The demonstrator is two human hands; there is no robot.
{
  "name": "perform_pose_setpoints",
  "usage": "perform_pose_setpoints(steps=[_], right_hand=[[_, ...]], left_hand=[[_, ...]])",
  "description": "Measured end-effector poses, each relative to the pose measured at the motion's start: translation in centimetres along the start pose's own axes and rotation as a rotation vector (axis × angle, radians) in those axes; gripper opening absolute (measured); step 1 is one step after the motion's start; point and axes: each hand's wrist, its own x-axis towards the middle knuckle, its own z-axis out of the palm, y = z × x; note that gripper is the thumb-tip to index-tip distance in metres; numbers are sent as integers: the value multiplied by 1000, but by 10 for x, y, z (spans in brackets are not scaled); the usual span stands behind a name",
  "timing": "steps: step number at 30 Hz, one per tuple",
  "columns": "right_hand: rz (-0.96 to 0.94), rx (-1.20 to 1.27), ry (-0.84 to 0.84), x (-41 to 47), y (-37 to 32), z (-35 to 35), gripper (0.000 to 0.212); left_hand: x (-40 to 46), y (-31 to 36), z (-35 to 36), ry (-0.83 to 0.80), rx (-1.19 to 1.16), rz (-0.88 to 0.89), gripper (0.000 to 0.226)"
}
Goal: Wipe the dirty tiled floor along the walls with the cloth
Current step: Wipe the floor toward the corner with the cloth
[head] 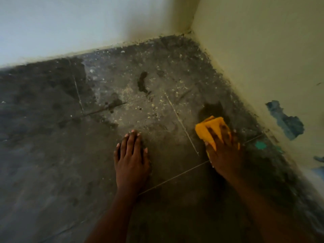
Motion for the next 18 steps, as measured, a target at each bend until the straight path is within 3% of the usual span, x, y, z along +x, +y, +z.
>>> perform_pose_setpoints(steps=[6, 8, 11, 13, 18], right_hand=[[410, 172, 41, 119, -16, -17, 59], [361, 178, 17, 118, -29, -13, 60], [84, 38, 21, 61, -22, -5, 61], [3, -12, 6, 37, 0, -6, 60], [208, 29, 69, 118, 43, -22, 60]], left_hand=[[2, -3, 7, 29, 28, 12, 60], [0, -3, 8, 15, 22, -2, 60], [-1, 1, 0, -4, 14, -5, 61], [0, 1, -2, -17, 15, -6, 62], [0, 0, 0, 10, 21, -1, 60]])
